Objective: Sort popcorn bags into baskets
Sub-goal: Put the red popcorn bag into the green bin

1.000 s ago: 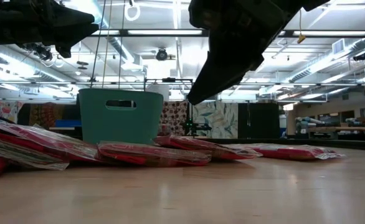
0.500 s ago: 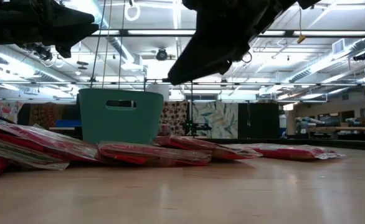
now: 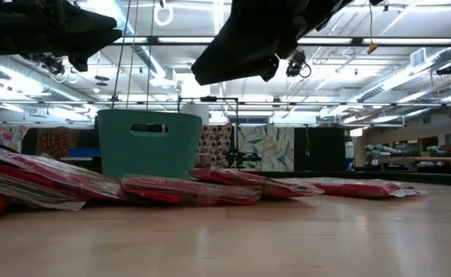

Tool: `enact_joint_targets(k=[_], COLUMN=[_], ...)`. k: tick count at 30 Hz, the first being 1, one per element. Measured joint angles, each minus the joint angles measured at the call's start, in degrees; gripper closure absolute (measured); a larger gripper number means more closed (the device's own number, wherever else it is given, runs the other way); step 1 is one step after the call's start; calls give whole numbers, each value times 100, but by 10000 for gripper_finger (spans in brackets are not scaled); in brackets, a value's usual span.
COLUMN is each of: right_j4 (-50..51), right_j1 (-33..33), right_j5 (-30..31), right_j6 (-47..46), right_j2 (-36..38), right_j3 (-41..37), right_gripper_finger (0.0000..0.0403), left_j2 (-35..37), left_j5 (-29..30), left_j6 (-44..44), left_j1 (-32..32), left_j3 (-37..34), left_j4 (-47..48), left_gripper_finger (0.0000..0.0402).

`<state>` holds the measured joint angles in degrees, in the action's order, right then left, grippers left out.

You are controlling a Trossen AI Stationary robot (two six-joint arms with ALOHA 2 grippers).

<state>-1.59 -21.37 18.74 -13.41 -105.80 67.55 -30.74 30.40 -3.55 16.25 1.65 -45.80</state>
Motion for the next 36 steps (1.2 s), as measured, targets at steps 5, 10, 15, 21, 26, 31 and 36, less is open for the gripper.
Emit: enact_joint_targets(k=[5, 10, 15, 21, 26, 31, 36], right_j4=[-105, -290, 131, 771, 918, 1352, 1113], right_j1=[-30, -160, -267, -691, -962, -1000, -909], right_j5=[90, 134, 281, 1022, 1174, 1174, 1254], right_j6=[197, 865, 1265, 1325, 1469, 1125, 1160], right_j2=[0, -167, -291, -291, -289, -343, -588], right_j3=[0, 2, -4, -2, 0, -4, -59], right_gripper_finger=[288, 288, 288, 288, 286, 256, 203], left_j2=[0, -1, -85, -322, -437, -542, -605], left_j5=[1, -21, -916, -666, -395, -363, -362], left_j6=[-2, -1, 165, 248, 279, 338, 483], left_j1=[0, -1, 3, -2, -5, -2, -2], left_j3=[0, 0, 3, 175, 177, 177, 175], left_j4=[0, 7, 102, 196, 211, 211, 216], left_gripper_finger=[258, 258, 258, 258, 258, 258, 258])
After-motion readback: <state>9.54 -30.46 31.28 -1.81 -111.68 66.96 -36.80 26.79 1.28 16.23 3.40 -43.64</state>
